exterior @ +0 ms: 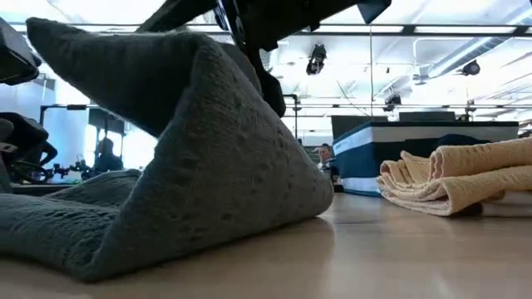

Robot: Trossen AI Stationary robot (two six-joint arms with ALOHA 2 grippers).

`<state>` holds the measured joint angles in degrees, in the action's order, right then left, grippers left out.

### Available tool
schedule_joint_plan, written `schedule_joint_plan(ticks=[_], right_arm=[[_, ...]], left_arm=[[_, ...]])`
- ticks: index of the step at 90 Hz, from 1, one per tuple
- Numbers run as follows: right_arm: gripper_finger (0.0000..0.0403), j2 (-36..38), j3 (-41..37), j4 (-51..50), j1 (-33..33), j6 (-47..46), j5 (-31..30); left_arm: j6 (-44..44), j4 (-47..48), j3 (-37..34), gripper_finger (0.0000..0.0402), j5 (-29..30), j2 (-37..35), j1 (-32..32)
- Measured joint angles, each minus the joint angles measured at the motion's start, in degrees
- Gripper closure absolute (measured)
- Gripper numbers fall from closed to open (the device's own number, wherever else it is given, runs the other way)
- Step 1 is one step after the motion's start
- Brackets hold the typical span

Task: Fold towel
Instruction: Fold the gray towel

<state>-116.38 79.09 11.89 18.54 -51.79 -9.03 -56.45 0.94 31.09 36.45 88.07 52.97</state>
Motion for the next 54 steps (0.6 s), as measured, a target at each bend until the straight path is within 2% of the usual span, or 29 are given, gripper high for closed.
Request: schedule_joint_plan(ticks=[12, 23, 39, 46, 54], right_arm=[[0.0185, 0.0, 0.0, 0.6, -0.1, -4.5, -0.1], [0.0150, 0.0, 0.0, 0.8, -0.1, -9.4, -0.1], [0.0122, 0.0, 0.0, 0.3, -0.1, -16.2, 6.6], [0.0114, 0.0, 0.0, 0.7, -0.1, -17.6, 5.7], [0.0108, 0.0, 0.0, 0.6, -0.7, -17.3, 4.7]], left_arm=[[0.0, -0.1, 0.1, 0.0401, 0.1, -1.7, 0.0], [0.8, 0.2, 1.0, 0.0401, 0.5, -3.8, 0.0], [1.1, 0.6, 2.0, 0.0402, -1.6, -7.5, 0.0], [2.4, 0.4, 3.4, 0.0402, -1.1, -9.0, 0.0], [7.4, 0.3, 5.9, 0.0402, 2.1, -9.7, 0.0]])
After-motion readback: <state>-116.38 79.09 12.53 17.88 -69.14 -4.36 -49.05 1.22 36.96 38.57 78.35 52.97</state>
